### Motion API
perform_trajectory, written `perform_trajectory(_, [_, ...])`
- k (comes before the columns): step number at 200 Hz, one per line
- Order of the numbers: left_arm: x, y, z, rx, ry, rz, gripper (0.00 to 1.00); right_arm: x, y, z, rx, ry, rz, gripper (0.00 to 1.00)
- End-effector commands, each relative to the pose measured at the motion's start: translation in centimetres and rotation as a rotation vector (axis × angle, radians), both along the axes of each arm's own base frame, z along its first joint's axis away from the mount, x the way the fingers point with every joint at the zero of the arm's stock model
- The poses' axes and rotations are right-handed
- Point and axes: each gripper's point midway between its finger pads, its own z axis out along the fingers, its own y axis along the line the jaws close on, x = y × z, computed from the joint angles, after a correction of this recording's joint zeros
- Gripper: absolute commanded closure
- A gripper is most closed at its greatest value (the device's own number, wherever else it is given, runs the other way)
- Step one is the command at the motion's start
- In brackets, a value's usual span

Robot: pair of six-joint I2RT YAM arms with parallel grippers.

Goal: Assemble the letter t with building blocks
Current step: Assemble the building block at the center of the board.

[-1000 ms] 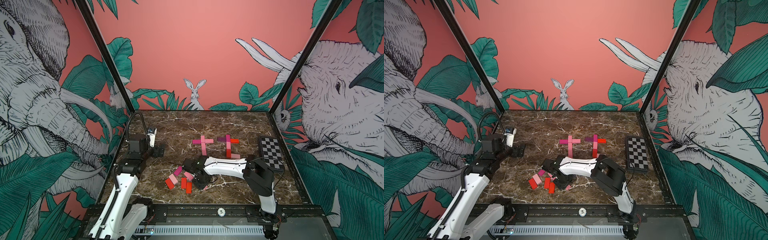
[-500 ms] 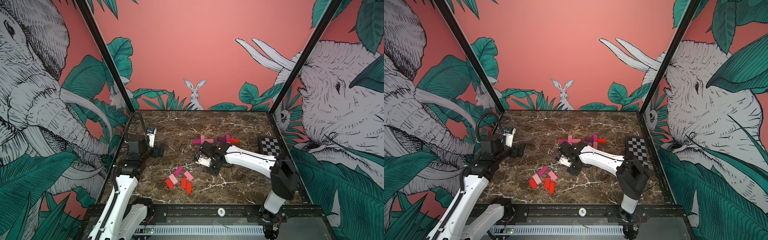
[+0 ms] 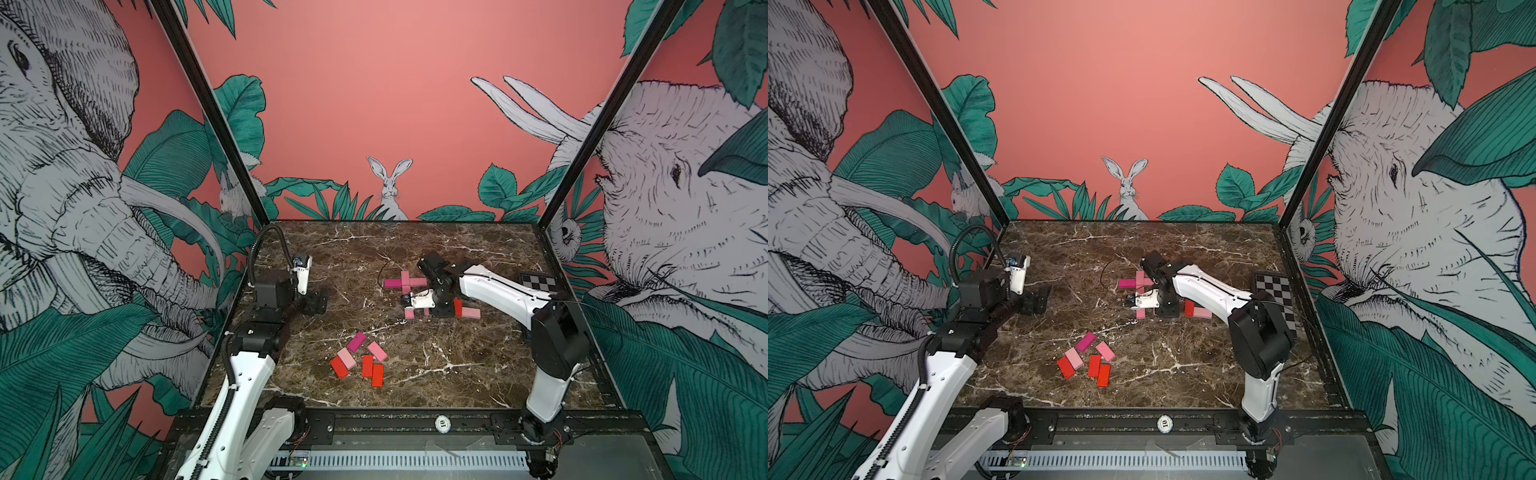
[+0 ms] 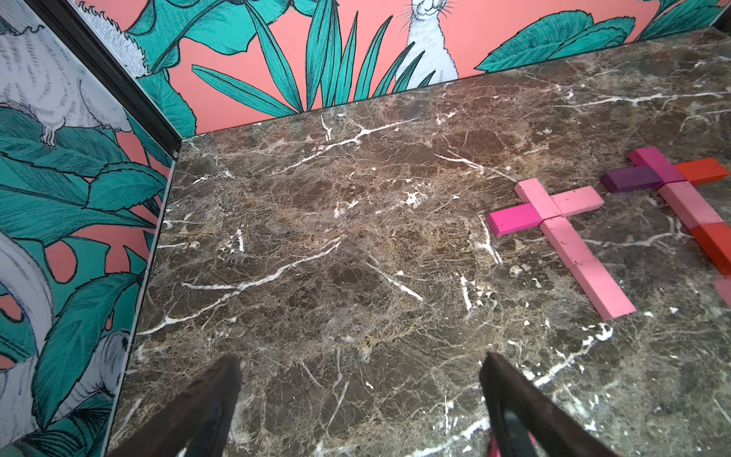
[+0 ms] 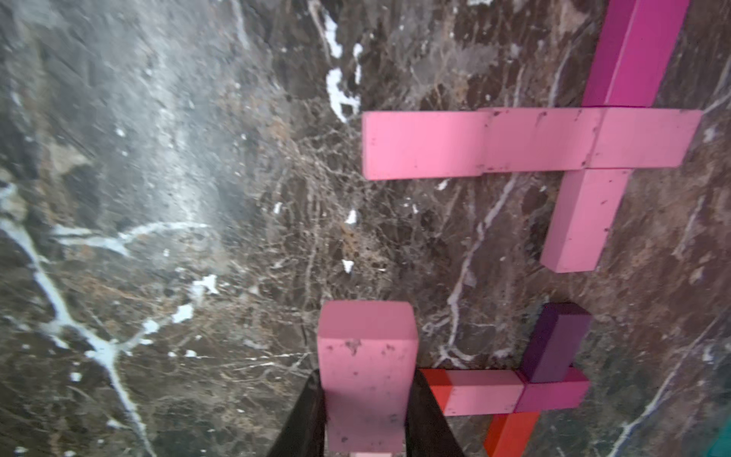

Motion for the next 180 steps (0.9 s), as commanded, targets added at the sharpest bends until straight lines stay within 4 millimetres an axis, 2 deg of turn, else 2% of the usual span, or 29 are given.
perform_trajectory(1, [0.1,0.1,0.7,-0.009,-0.039,0.005,0.03,1.0,0.9,-0.2,-0.002,0.000,0.137,1.00])
perform_trajectory(46, [0.1,0.3,0.7,-0.003,-0.042,0.010,0.03,2.2,1.6,-0.9,-0.017,0.046,0.174,1.00])
perform_trajectory(71, [0.1,0.3,0.7,0.000,-0.042,0.011,0.03,2.4,1.8,-1.1,-0.013,0.078,0.131,1.00])
perform_trajectory(180, [0.1,0.4,0.7,-0.001,-0.042,0.012,0.03,1.9,1.9,-3.3,-0.032,0.182,0.035,1.00])
